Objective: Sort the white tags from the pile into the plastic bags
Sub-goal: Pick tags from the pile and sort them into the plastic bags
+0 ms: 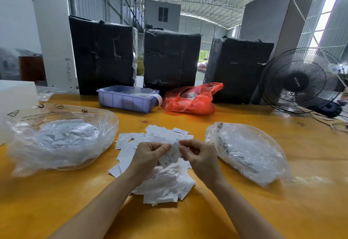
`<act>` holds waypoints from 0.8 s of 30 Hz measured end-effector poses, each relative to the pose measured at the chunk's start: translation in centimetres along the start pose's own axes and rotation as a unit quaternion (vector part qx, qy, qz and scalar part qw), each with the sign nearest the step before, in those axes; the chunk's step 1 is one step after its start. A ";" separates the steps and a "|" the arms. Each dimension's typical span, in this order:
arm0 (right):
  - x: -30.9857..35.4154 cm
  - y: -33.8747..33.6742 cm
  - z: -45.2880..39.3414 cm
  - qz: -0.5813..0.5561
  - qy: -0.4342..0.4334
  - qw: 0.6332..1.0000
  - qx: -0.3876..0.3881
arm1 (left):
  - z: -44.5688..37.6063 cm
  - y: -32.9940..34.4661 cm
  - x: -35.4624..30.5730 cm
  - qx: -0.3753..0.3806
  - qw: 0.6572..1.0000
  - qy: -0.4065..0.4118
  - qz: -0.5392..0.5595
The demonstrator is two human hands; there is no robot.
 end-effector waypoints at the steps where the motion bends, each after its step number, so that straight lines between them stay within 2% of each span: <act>1: 0.0 0.2 0.1 0.008 -0.006 1.000 0.003 | 0.0 -0.1 0.0 -0.010 1.000 0.001 -0.007; 5: 0.0 0.2 0.1 0.001 -0.010 1.000 -0.005 | 0.0 -0.2 -0.1 -0.021 1.000 -0.002 -0.014; 8: 0.1 0.6 0.2 -0.015 0.002 1.000 0.017 | 0.1 -0.2 -0.1 -0.030 0.999 -0.004 -0.010; 15: 0.4 1.1 0.4 -0.080 0.028 0.996 0.024 | -0.1 -0.7 -0.8 -0.056 0.996 -0.037 0.057; 19: -0.4 0.5 -0.6 -0.134 0.085 0.987 -0.016 | -0.7 -0.8 -0.8 -0.017 0.995 -0.084 0.046; 24: -2.3 0.1 -2.3 -0.157 0.185 0.970 -0.010 | -1.7 -1.1 0.0 0.014 0.992 -0.121 -0.039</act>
Point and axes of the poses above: each hand's wrist, its own z-axis away from the middle knuckle, its own y-axis out of the palm, x = y × z, the point moved 8 cm from there along -z, towards the middle knuckle, and after that the axes turned 11 degrees about -z, right-handed, at the moved point
